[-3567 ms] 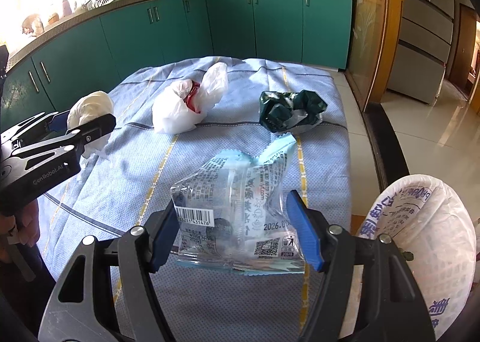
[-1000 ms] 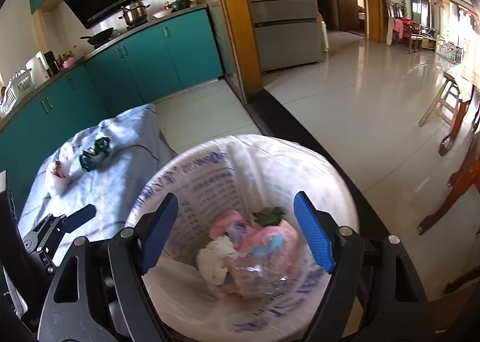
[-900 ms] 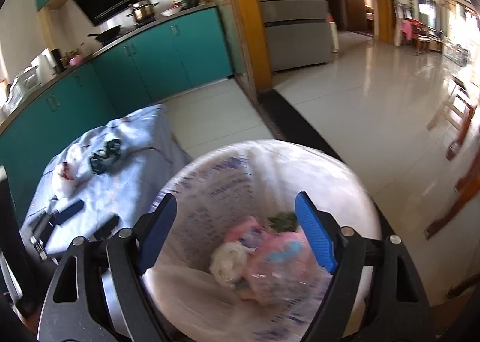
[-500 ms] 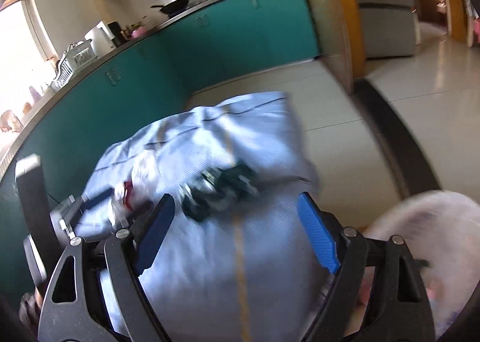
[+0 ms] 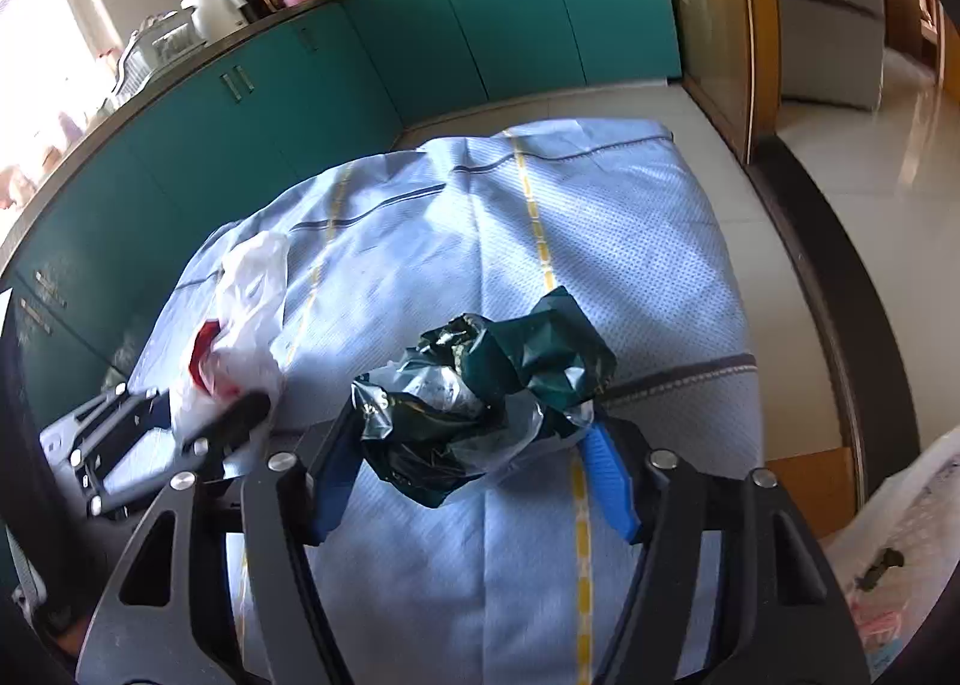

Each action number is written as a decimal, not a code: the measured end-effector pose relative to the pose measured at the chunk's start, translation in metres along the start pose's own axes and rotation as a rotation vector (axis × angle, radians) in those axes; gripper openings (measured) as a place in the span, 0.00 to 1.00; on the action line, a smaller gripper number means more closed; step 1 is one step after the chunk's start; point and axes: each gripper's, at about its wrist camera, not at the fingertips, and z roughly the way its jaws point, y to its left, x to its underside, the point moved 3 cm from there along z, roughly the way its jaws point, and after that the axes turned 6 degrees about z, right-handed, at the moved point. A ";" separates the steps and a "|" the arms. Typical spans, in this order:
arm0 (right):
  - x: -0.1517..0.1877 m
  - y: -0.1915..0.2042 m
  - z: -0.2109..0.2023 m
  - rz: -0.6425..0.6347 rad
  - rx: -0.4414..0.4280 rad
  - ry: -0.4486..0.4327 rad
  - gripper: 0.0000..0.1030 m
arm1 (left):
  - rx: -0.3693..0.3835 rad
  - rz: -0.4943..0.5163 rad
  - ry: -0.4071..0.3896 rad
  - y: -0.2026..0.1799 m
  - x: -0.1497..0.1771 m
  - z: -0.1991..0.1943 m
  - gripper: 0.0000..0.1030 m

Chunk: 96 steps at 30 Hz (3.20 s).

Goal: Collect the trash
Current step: 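Grasp the white plastic bag with the left tool while the right tool grasps the green wrapper, then lift the white plastic bag and the dark green wrapper off the table, then carry the white bag and green wrapper to the white bin and release both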

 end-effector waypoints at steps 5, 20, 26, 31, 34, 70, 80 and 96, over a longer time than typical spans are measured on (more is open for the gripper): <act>0.020 0.011 -0.034 -0.022 -0.058 -0.026 0.61 | 0.035 -0.016 -0.032 0.005 0.013 -0.032 0.30; 0.069 0.003 -0.081 0.001 -0.148 0.022 0.61 | 0.094 -0.016 -0.023 -0.013 0.087 -0.090 0.45; 0.077 0.010 -0.076 -0.005 -0.175 0.065 0.62 | 0.069 -0.049 -0.007 -0.005 0.089 -0.085 0.60; 0.081 0.011 -0.069 -0.013 -0.147 0.091 0.67 | 0.058 -0.050 -0.002 -0.004 0.089 -0.083 0.66; 0.081 0.010 -0.067 -0.028 -0.110 0.085 0.71 | 0.057 -0.056 -0.001 -0.003 0.089 -0.083 0.68; 0.088 0.032 -0.067 -0.226 0.107 -0.040 0.65 | 0.136 -0.271 -0.018 0.033 0.086 -0.080 0.28; 0.082 0.009 -0.122 -0.170 0.162 -0.187 0.65 | 0.050 -0.094 -0.205 -0.021 0.059 -0.132 0.29; 0.116 -0.127 -0.216 0.076 0.385 -0.283 0.65 | 0.289 0.128 -0.246 -0.202 0.033 -0.133 0.29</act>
